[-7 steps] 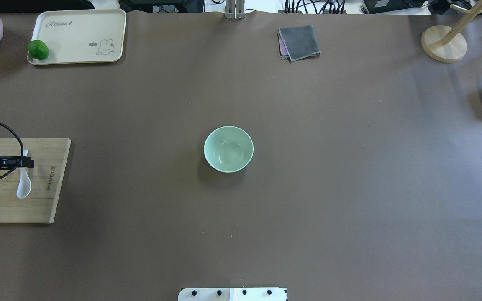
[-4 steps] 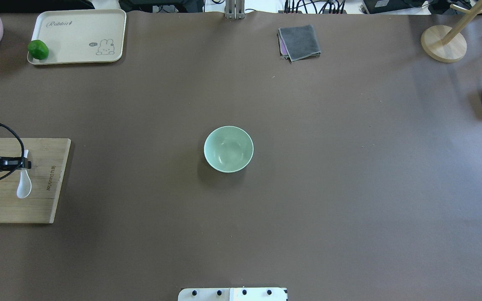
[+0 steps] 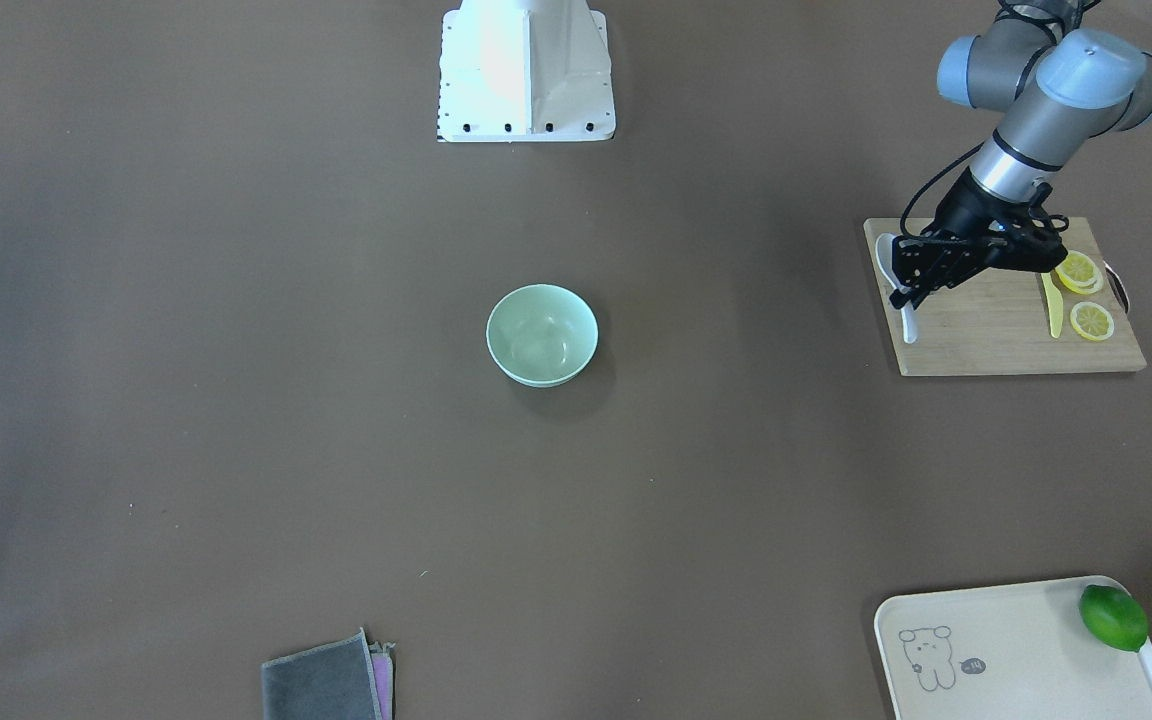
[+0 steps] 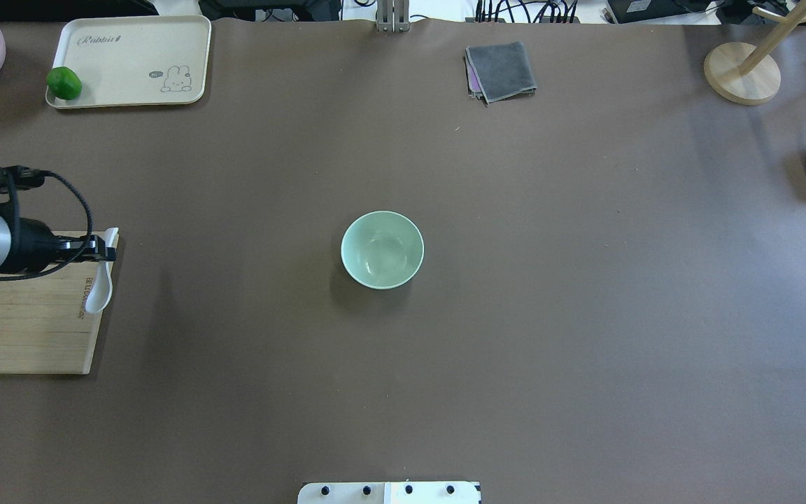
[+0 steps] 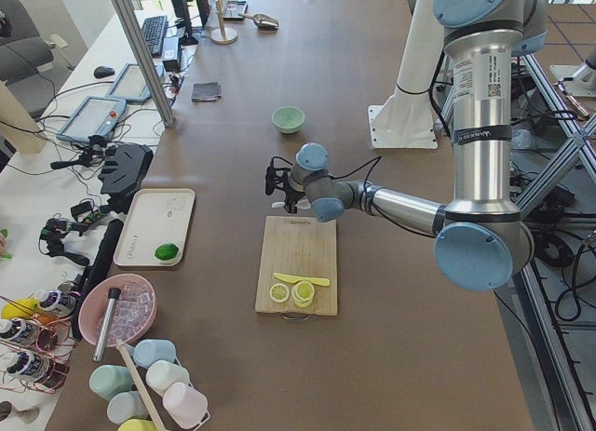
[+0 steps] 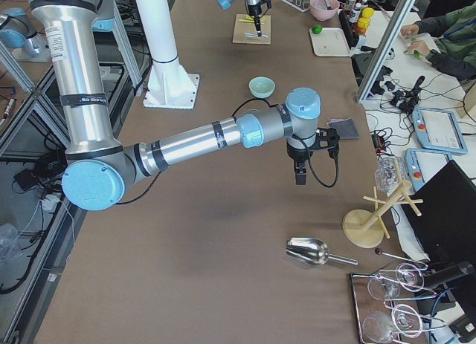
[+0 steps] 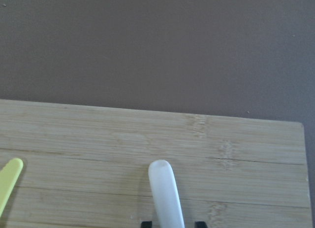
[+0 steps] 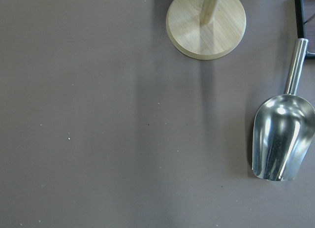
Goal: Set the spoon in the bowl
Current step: 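Close the left gripper on the spoon handle and lift it, then carry the spoon with the left gripper over the pale green bowl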
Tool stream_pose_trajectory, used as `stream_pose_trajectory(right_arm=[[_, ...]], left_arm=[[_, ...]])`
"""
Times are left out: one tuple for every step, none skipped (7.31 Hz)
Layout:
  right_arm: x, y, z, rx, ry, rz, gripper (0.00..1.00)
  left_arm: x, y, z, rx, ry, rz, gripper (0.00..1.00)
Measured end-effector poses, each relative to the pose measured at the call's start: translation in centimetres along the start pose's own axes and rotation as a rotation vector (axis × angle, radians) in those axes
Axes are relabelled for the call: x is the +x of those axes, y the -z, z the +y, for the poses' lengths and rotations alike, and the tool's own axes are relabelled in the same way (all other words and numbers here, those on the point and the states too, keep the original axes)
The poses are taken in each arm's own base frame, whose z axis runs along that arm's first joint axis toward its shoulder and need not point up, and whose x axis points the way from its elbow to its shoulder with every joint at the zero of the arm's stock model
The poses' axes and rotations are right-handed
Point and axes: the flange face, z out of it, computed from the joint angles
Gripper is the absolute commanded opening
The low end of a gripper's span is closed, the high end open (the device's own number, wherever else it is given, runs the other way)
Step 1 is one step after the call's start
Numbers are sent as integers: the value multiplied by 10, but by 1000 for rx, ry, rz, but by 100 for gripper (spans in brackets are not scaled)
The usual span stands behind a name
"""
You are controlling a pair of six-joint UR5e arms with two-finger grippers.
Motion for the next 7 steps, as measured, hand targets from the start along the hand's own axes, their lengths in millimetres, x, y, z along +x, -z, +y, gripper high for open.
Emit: stream_pose_trajectory(right_arm=[[5, -1, 4, -2, -6, 2, 100], [8, -1, 6, -3, -12, 5, 100], [11, -1, 7, -4, -16, 7, 100], [12, -1, 8, -4, -18, 9, 100], [12, -1, 8, -2, -18, 13, 100], [12, -1, 8, -1, -19, 18, 100], [12, -1, 8, 0, -20, 19, 100]], left_arm=[[52, -3, -19, 8, 64, 35, 0], [107, -5, -35, 16, 123, 54, 0], [164, -12, -38, 24, 167, 54, 0], [221, -25, -30, 34, 199, 43, 0], [274, -40, -20, 50, 234, 31, 0], [320, -57, -7, 65, 266, 27, 0], [353, -73, 6, 84, 283, 23, 0]])
